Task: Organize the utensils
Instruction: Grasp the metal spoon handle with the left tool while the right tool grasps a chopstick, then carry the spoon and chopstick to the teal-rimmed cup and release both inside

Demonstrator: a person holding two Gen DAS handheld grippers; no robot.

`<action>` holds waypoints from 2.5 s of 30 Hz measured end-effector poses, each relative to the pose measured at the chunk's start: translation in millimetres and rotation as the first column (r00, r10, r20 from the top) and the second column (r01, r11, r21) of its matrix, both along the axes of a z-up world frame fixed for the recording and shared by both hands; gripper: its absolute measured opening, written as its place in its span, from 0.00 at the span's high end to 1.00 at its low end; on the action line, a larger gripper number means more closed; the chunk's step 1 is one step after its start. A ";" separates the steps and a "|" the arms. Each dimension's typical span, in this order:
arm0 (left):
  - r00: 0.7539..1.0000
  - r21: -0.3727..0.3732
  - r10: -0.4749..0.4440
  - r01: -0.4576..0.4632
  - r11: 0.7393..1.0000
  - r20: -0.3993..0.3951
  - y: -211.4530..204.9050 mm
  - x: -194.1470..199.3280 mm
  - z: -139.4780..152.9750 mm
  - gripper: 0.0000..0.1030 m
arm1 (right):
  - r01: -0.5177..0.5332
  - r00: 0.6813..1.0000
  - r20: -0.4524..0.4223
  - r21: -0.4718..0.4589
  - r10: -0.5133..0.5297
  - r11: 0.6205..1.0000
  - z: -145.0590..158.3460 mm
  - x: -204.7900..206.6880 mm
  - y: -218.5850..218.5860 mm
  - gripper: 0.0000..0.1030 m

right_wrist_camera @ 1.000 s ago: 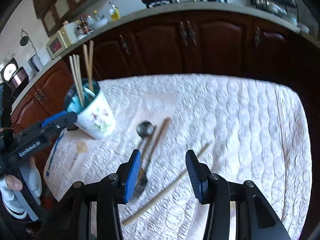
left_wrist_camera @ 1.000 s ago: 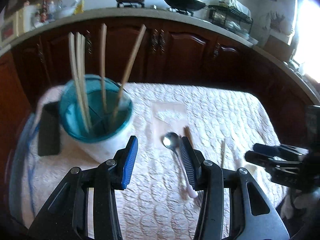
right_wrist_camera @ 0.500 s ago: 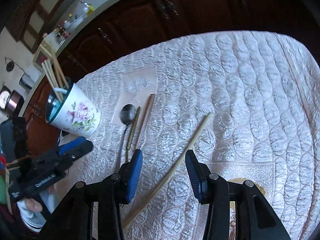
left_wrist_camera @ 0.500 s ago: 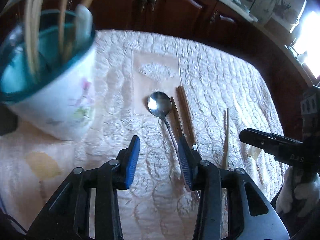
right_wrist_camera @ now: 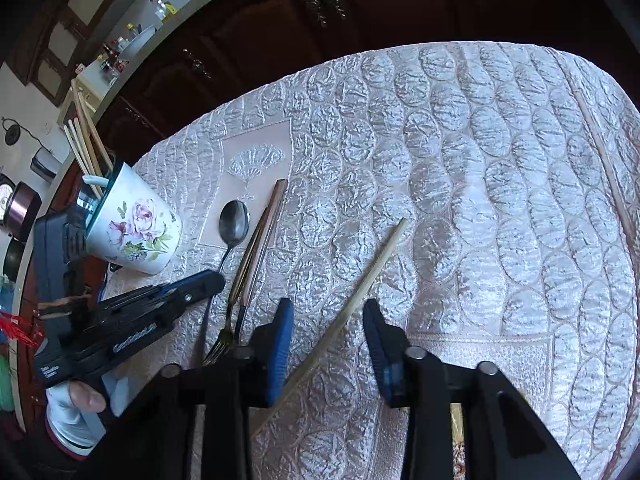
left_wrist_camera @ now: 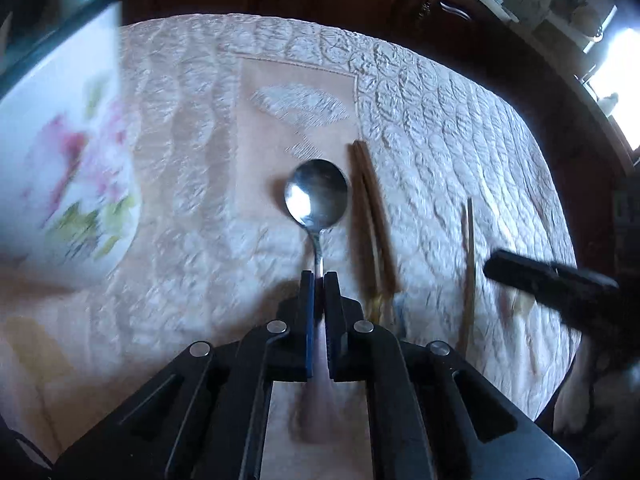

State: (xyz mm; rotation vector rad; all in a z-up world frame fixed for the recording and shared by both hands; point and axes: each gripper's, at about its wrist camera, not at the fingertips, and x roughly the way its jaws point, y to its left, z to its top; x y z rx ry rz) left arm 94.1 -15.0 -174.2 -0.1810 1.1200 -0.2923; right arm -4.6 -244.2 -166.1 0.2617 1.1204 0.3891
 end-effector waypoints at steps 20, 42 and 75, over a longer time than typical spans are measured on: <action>0.999 -0.095 0.023 -0.028 0.995 -0.047 36.0 -98.4 13.9 0.73 | -0.271 0.962 -0.006 -0.089 0.272 0.958 -10.2 0.2 68.1 0.98; 0.961 0.160 -0.275 0.265 0.951 0.039 17.7 -28.9 4.1 0.87 | 0.002 0.997 -0.072 0.012 -0.001 1.000 -27.5 56.1 14.5 0.87; 0.931 0.130 -0.012 -0.038 0.991 0.364 92.1 -105.7 132.1 0.99 | -0.204 0.919 0.365 0.118 0.149 0.972 162.1 -30.6 51.3 0.95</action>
